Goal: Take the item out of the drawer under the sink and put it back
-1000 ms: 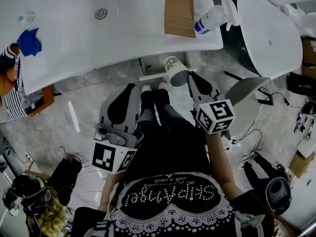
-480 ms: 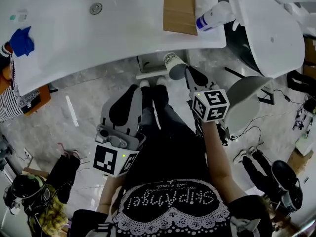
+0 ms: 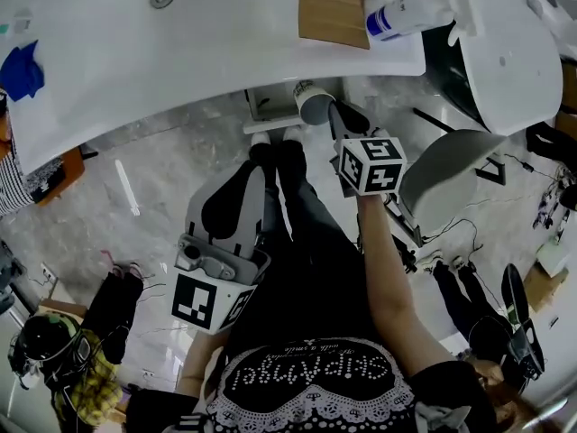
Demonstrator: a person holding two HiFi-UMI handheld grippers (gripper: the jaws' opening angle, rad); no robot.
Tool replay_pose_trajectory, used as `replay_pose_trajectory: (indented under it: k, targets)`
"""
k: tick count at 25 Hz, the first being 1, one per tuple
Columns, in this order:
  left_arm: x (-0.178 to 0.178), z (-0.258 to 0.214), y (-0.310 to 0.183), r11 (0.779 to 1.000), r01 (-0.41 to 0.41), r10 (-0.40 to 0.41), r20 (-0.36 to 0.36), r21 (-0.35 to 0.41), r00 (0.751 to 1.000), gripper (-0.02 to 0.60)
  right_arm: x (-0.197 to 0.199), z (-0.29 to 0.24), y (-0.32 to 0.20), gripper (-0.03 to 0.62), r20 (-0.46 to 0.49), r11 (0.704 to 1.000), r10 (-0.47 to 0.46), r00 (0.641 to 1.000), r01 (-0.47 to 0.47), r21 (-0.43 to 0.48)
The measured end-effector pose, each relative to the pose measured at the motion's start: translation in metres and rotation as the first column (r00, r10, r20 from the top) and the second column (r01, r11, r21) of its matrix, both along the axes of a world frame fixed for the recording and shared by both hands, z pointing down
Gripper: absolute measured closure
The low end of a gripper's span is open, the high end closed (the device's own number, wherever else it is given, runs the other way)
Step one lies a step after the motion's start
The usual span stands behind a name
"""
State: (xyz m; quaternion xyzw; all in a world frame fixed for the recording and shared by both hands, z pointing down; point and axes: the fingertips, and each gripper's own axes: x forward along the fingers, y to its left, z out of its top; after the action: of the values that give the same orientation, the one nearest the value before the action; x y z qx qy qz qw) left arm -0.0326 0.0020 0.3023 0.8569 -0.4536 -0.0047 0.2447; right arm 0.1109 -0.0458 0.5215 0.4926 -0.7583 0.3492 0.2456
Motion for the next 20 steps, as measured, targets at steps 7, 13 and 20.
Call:
replay_pose_trajectory:
  k: [7,13,20]
  targets:
    - [-0.003,0.015,0.000,1.000,0.022,-0.022,0.012,-0.020,1.000,0.577,-0.007,0.031,-0.011,0.569,-0.007,0.999,-0.017,1.000,0.017,-0.027]
    - [0.000,0.024,-0.002,0.999,0.023,-0.023,-0.004,-0.036,1.000,0.577,-0.006,0.057,-0.014,0.569,-0.036,0.995,-0.024,0.999,0.020,-0.095]
    - [-0.003,0.030,0.000,0.999,0.031,-0.031,-0.005,-0.045,0.999,0.577,-0.007,0.078,-0.016,0.569,-0.056,0.989,-0.025,0.998,0.016,-0.150]
